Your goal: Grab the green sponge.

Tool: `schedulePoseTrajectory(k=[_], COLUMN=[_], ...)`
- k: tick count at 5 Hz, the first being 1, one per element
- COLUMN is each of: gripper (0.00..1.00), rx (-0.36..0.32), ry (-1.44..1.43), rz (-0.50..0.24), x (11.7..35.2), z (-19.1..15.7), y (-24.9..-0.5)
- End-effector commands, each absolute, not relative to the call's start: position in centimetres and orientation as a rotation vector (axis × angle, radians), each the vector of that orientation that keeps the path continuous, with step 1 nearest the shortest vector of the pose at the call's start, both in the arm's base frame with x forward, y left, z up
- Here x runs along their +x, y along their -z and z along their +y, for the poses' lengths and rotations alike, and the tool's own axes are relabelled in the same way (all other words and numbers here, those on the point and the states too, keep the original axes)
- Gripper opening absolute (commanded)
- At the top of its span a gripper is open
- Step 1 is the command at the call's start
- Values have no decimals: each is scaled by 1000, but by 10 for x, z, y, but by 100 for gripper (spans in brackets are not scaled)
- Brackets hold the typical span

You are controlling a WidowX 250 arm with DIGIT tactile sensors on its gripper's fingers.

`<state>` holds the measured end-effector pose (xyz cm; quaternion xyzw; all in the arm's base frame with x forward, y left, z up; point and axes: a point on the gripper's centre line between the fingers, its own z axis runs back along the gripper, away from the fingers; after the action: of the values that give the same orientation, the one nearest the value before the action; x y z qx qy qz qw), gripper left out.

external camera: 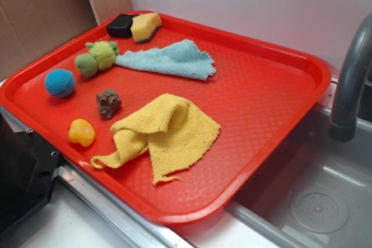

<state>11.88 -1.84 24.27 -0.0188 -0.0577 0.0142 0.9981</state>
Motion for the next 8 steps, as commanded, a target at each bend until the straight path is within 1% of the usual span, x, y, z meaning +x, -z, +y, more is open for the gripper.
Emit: schedulePoseTrajectory(k=[1, 2, 3, 4, 5, 8], gripper=[100, 100, 100, 100, 100, 100], rx=[-38, -8, 18, 28, 15, 15], ry=[-29, -234, -349, -457, -509, -509], rz=[-115, -230, -306, -412, -459, -459], x=[119, 158, 190, 220, 241, 241], z=[-18, 3, 24, 36, 51, 51], y=[-243, -209, -188, -161, -133, -133])
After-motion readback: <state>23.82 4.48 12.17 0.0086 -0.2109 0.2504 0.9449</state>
